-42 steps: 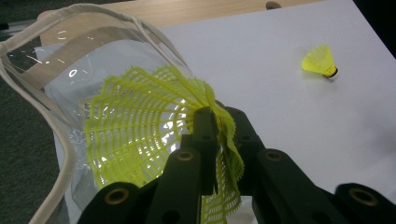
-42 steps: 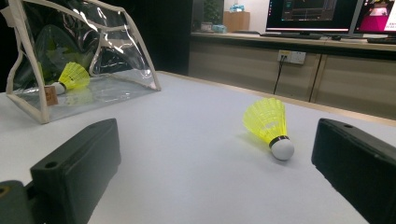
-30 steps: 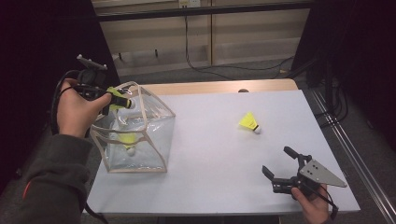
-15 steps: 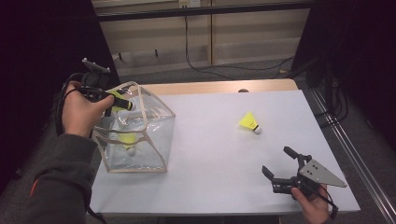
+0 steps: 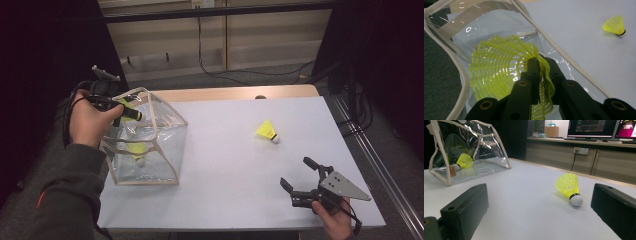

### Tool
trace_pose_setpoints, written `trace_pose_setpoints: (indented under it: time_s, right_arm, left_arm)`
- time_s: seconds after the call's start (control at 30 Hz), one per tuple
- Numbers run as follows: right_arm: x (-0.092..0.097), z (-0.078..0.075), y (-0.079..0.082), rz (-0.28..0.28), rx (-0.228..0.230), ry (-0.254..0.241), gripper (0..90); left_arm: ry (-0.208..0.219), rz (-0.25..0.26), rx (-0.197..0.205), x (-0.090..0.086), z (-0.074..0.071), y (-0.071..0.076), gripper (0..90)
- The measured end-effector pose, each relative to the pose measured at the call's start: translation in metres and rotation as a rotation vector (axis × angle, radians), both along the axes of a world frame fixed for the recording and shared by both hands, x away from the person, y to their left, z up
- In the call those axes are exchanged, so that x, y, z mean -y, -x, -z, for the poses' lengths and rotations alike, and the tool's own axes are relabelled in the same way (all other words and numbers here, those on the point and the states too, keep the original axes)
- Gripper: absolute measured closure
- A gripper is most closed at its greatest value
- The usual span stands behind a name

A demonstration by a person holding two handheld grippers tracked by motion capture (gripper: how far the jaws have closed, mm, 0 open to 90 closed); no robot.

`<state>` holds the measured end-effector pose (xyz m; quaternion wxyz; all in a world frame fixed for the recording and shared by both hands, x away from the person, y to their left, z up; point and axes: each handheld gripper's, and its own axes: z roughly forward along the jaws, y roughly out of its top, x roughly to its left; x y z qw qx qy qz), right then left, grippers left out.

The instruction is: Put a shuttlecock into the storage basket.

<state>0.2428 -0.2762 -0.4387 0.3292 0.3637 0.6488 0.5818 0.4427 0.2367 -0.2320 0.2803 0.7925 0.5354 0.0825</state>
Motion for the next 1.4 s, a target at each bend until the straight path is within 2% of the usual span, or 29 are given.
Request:
trace_pose_setpoints:
  time_s: [0.17,1.0,1.4]
  right_arm:
    - [0.0,0.0,0.0,-0.001,0.001,-0.001,1.0]
    - [0.001,0.0,0.0,-0.002,0.003,-0.003,1.0]
    - [0.002,0.0,0.0,0.0,0.003,-0.006,1.0]
  left_arm:
    - [0.002,0.009,-0.019,0.0,0.007,-0.003,83.6]
    - [-0.018,0.043,-0.04,0.013,0.026,-0.012,83.3]
    - [-0.021,0.022,-0.047,0.015,0.036,-0.022,83.2]
